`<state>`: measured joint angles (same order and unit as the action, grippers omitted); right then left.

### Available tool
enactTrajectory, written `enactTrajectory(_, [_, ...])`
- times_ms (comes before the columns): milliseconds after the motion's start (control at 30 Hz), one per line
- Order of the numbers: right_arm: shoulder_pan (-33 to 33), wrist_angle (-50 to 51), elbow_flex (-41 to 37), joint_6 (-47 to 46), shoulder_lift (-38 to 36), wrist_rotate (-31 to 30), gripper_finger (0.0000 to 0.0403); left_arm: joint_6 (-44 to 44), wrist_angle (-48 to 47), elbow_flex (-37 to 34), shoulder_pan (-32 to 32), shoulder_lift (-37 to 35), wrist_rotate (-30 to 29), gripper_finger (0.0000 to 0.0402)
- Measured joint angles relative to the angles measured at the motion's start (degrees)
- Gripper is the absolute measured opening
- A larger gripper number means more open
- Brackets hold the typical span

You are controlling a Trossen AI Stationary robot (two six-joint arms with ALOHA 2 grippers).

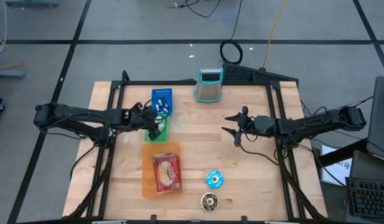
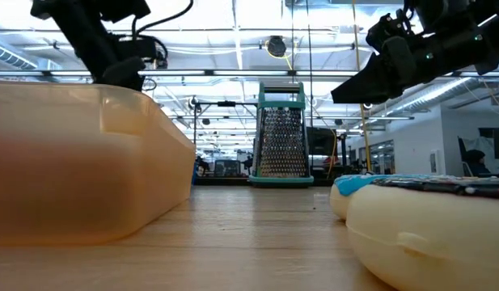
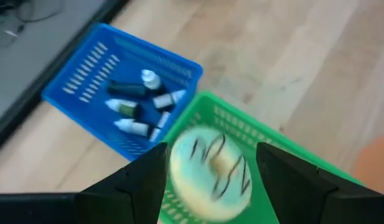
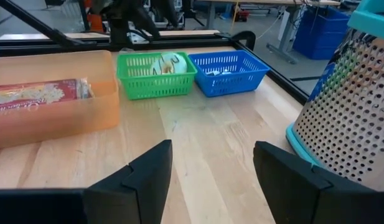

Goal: Pick & Place Food Item
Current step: Put the blue donut into the green bin

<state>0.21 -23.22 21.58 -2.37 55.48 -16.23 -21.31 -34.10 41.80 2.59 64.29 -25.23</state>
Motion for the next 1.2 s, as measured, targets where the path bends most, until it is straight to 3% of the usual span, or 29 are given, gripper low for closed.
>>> enactTrajectory(233, [1.0,0.1,0.0,0.0,0.0,0.4,0.0217,-0.4,-1.3,3.6,0.0,0.0,-1.8,0.0246])
enactTrajectory(400, [3.5,-0.1,0.0,-0.4,0.1,8.6,0.0215,-0.4,1.7,4.4,0.0,0.0,-1.8,0.0246])
enactTrajectory(500, [7.0,-0.1,0.0,-5.2,1.5,10.4,0.0217,-0.3,4.7,4.4,0.0,0.0,-1.8,0.0246])
enactTrajectory(633, [13.1,0.7,0.6,-16.5,7.0,7.8,0.0221,-0.1,8.4,4.4,0.0,0.0,-1.8,0.0246])
enactTrajectory(767, [18.8,8.8,5.4,-25.2,14.3,7.4,0.0221,0.1,11.5,4.4,0.0,0.0,-1.8,0.0246])
enactTrajectory(967, [25.1,13.4,12.5,-27.0,23.7,7.5,0.0221,0.1,14.4,4.4,0.0,0.2,-1.8,0.0246])
enactTrajectory(1200, [26.6,13.1,15.7,-28.8,31.0,7.5,0.0221,-0.9,14.8,4.4,0.0,0.2,-1.8,0.0246])
